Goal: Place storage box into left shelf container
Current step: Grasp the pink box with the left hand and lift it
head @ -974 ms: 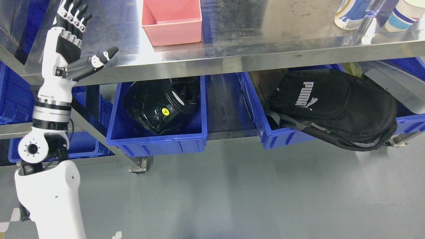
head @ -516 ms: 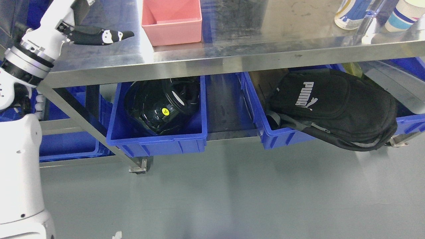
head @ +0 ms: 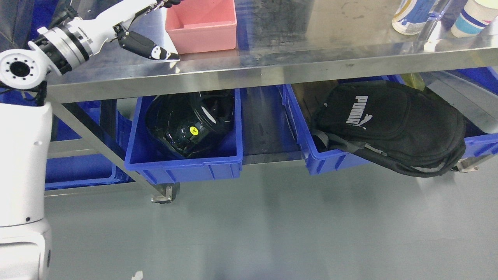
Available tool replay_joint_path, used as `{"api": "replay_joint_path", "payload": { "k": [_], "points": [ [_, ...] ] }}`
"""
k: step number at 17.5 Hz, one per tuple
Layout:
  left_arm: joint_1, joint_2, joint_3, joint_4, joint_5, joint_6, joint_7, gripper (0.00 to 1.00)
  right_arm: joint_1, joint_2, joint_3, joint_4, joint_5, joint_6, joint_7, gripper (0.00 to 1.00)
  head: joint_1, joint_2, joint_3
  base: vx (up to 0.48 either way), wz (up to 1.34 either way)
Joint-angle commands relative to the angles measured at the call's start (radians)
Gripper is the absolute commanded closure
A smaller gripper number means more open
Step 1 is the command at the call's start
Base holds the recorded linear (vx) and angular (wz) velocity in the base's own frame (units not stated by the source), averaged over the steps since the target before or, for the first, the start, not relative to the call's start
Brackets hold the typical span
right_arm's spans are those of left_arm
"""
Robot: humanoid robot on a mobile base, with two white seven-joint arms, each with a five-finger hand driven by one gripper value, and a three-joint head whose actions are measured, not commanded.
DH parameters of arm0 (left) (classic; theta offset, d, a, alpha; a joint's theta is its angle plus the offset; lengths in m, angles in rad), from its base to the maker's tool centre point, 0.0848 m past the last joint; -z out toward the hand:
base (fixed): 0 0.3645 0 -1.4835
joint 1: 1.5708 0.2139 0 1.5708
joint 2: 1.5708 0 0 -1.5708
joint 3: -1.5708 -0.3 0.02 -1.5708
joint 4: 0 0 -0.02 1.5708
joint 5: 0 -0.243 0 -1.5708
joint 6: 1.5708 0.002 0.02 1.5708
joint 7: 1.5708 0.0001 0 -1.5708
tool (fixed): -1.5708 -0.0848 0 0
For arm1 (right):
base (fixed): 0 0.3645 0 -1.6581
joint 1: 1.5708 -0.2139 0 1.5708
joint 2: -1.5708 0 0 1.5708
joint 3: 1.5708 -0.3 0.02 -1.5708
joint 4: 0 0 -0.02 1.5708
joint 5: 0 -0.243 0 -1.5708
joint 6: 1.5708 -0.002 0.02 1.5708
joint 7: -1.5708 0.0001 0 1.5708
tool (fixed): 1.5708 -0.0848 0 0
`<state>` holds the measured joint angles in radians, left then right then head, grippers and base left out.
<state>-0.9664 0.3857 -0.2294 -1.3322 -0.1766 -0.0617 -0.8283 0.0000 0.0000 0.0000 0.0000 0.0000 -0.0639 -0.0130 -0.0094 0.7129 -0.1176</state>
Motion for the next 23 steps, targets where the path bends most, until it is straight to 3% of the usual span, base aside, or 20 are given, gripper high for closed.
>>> {"api": "replay_joint_path", "payload": {
  "k": [1,8,10,16,19,23],
  "points": [
    [-0.126,-0.082,-0.224,0.16,-0.053,0.031,-0.003,0.07,-0.008,-0.017,-0.003,-0.017,-0.002,-0.001,-0.001,0.0,0.0,0.0,0.0,0.0,0.0],
    [-0.156,-0.175,-0.292,0.281,-0.053,0.092,-0.066,0.12,-0.008,-0.017,-0.003,-0.017,-0.002,-0.001,-0.001,0.0,0.0,0.0,0.0,0.0,0.0],
    [-0.158,-0.189,-0.292,0.314,-0.057,0.094,-0.072,0.19,-0.008,-0.017,-0.003,-0.017,-0.002,-0.001,-0.001,0.0,0.0,0.0,0.0,0.0,0.0],
    [-0.173,-0.199,-0.255,0.384,-0.05,0.094,-0.121,0.56,-0.008,-0.017,-0.003,-0.017,-0.002,-0.001,-0.001,0.0,0.0,0.0,0.0,-0.001,0.05],
    [-0.173,-0.234,-0.129,0.398,-0.049,0.057,-0.124,0.87,-0.008,-0.017,-0.003,-0.017,-0.002,-0.001,0.001,0.0,0.0,0.0,0.0,-0.014,0.06],
    [-0.187,-0.338,0.126,0.398,-0.043,0.023,-0.12,0.97,-0.008,-0.017,-0.003,-0.017,-0.002,-0.001,-0.001,0.0,0.0,0.0,0.0,-0.003,0.02]
  ]
}}
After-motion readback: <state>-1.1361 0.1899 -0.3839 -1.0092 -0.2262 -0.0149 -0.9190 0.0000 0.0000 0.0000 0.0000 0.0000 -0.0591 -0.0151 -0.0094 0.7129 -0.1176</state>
